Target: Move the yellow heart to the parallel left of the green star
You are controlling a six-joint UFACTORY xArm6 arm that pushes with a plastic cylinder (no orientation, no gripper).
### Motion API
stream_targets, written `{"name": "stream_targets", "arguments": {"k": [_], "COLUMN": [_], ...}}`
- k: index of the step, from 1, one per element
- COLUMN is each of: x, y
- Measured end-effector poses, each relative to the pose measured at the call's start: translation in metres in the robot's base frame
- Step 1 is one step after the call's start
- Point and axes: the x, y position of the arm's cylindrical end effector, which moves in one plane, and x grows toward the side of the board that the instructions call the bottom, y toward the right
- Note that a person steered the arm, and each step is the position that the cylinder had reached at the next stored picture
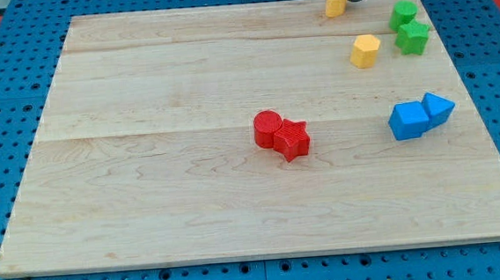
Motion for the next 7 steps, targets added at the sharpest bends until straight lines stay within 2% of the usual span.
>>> {"name": "stream_targets", "arguments": {"k": [2, 4, 5, 7], "x": [0.0, 0.002, 0.01, 0.077], "y": [-0.015, -0.175, -0.193, -0.19]}}
